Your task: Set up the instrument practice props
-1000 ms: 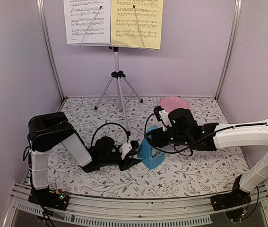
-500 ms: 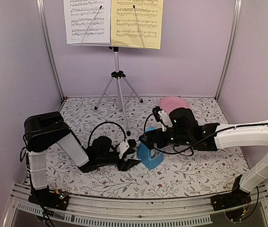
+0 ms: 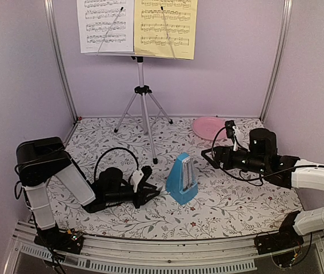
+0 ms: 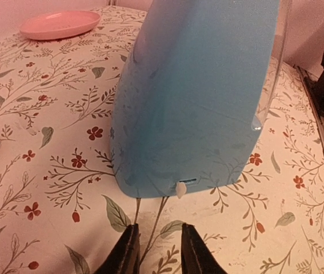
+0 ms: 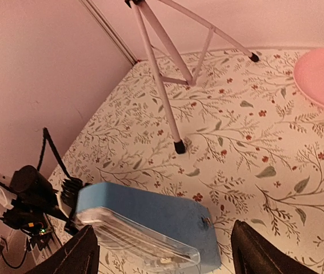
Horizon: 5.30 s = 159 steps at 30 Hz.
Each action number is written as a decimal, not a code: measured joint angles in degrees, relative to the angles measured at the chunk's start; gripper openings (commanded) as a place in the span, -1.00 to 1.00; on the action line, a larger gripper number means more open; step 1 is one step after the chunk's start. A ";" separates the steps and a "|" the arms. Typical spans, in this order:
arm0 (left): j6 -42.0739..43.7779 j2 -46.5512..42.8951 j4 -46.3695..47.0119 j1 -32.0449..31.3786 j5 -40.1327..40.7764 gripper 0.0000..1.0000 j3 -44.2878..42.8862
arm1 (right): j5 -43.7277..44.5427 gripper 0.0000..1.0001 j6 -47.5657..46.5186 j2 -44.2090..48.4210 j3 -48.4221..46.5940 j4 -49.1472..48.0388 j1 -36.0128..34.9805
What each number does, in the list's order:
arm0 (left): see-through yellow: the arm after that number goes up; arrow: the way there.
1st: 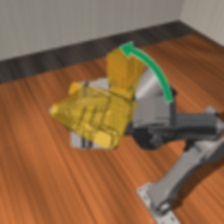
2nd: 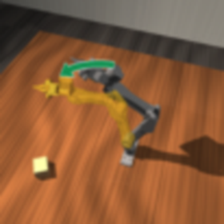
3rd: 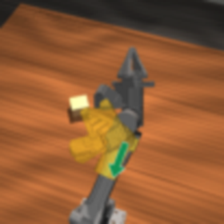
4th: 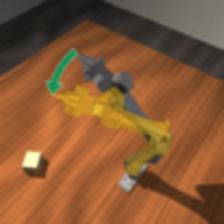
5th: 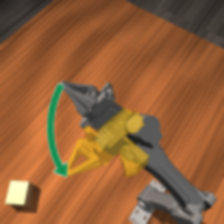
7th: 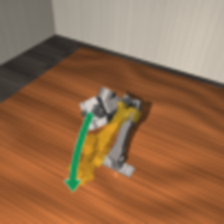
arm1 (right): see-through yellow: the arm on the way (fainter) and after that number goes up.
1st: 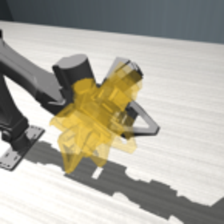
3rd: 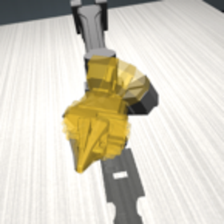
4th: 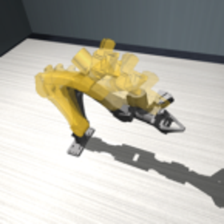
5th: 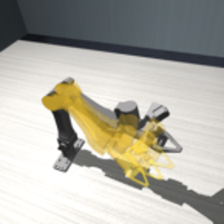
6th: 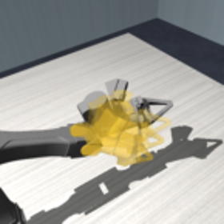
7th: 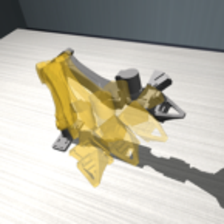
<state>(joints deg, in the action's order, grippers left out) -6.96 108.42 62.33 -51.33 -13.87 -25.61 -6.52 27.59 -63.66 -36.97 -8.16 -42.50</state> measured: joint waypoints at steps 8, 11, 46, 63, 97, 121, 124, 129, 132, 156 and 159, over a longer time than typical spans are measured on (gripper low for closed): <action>-2.95 1.88 -0.24 -0.02 -1.01 -0.64 -2.80 | -4.13 0.14 1.05 -10.32 6.60 -3.17 1.79; -3.43 2.64 -1.36 -0.02 -0.96 -0.65 -5.01 | -5.01 0.08 0.79 -13.92 6.73 -5.07 1.81; 2.03 5.22 -24.22 3.74 3.48 0.09 -22.58 | -10.34 -0.20 0.94 -33.97 6.64 -21.44 -4.90; -3.41 -22.05 -15.23 3.93 4.22 0.98 2.93 | -10.62 0.20 7.69 -38.21 7.87 -33.64 -10.69; -6.10 -5.55 -25.88 -8.96 24.20 0.38 -23.08 | -0.52 0.73 7.32 -25.70 21.07 -42.49 -10.71; -0.42 -13.07 -27.34 -9.35 27.21 -0.68 -16.44 | -1.51 0.34 5.77 -34.36 14.84 -48.13 -11.19; 3.28 -14.03 -27.69 -9.46 29.24 -0.73 -16.46 | -1.36 0.28 5.73 -34.36 15.37 -50.05 -11.32; 7.82 -14.99 -30.60 -9.77 33.70 -0.77 -17.79 | -0.79 0.21 5.51 -34.95 15.39 -53.68 -12.00; 9.01 -15.32 -32.48 -10.03 35.28 -0.79 -19.12 | 0.02 0.15 5.14 -36.70 15.21 -56.15 -12.87; 8.70 -19.93 -38.99 -11.52 35.69 -0.85 -23.32 | 6.27 -0.33 0.68 -43.06 2.58 -54.31 -17.25; 8.76 -20.39 -39.50 -11.52 35.80 -0.86 -23.30 | 7.10 -0.30 0.74 -43.06 2.38 -53.31 -17.31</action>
<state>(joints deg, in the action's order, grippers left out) 1.80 88.03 22.83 -62.85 21.93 -48.90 0.58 28.34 -106.72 -34.59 -61.47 -59.81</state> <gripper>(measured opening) 0.677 0.337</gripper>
